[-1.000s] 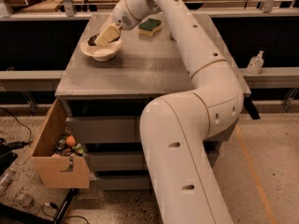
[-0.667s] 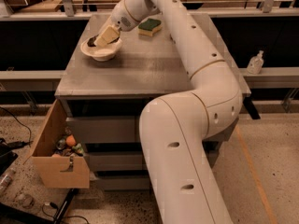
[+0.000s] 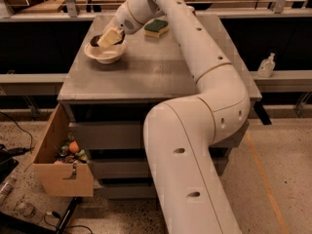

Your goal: Place rxbar chocolate into paper bowl

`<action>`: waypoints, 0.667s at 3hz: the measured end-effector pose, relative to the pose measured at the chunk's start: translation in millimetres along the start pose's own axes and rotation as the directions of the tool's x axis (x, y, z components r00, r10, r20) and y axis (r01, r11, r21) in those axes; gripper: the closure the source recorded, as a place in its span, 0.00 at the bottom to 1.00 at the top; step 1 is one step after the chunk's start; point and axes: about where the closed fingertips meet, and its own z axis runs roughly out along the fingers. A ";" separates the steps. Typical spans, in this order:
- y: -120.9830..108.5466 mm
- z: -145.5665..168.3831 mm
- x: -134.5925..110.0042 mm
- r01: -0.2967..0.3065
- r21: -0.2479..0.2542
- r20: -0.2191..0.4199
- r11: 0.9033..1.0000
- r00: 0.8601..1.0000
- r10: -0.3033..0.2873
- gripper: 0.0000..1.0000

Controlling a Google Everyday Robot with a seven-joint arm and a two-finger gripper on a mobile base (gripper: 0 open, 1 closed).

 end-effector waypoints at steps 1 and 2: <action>0.9 4.5 0.6 -0.001 -0.006 -0.001 1.000 1.000 0.001 0.11; 1.6 8.2 1.0 -0.002 -0.010 -0.002 1.000 1.000 0.002 0.00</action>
Offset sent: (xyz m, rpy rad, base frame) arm 0.0000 0.0024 -0.0025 -0.0007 0.0033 0.0027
